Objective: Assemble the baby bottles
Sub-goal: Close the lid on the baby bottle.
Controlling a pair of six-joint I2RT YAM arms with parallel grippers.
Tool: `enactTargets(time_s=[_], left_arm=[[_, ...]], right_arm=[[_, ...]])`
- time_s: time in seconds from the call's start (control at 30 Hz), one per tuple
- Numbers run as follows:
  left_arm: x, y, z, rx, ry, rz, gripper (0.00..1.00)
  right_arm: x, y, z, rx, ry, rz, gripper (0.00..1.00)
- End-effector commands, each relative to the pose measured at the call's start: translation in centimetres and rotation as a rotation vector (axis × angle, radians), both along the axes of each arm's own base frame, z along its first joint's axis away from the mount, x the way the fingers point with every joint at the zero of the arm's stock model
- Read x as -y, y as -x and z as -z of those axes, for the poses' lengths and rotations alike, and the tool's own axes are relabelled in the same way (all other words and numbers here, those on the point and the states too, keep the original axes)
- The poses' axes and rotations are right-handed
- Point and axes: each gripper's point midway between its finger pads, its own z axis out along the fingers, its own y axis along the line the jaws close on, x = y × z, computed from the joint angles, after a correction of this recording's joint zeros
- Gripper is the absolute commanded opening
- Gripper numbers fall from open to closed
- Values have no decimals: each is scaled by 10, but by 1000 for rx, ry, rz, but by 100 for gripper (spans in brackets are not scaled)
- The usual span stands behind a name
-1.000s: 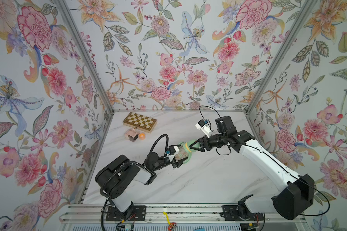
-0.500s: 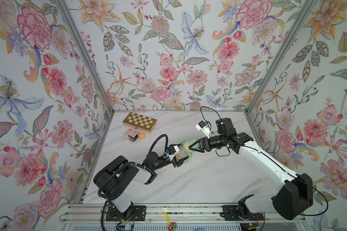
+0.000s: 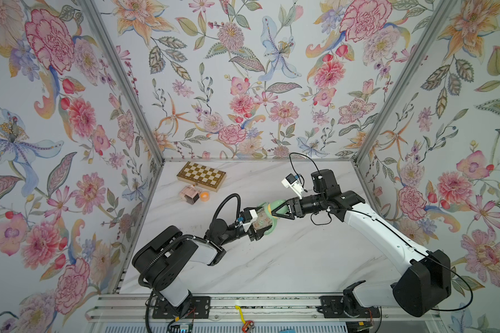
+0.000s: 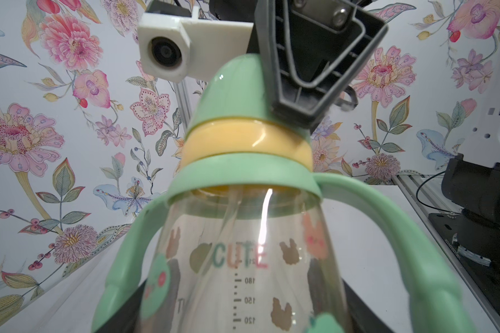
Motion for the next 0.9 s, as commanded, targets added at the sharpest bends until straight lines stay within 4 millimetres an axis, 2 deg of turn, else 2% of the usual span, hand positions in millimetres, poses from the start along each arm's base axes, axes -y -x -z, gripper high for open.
enactTargets(time_s=[0.0, 0.27, 0.47, 0.6, 0.77, 0.87], left_arm=[[-7, 29, -76, 281, 199, 53, 0], [-3, 30, -78, 291, 191, 60, 0], [-5, 30, -80, 297, 195, 48, 0], [-4, 33, -83, 323, 196, 50, 0], [-8, 30, -88, 343, 215, 11, 0], [-12, 26, -89, 350, 227, -31, 0]], right_arm=[[1, -9, 5, -25, 54, 44, 79], [-13, -5, 10, -39, 80, 7, 79], [-25, 7, 20, -46, 108, -30, 76], [-33, 18, 34, -89, 121, -72, 69], [-35, 28, 62, -166, 163, -91, 67], [-38, 37, 70, -197, 175, -106, 66]])
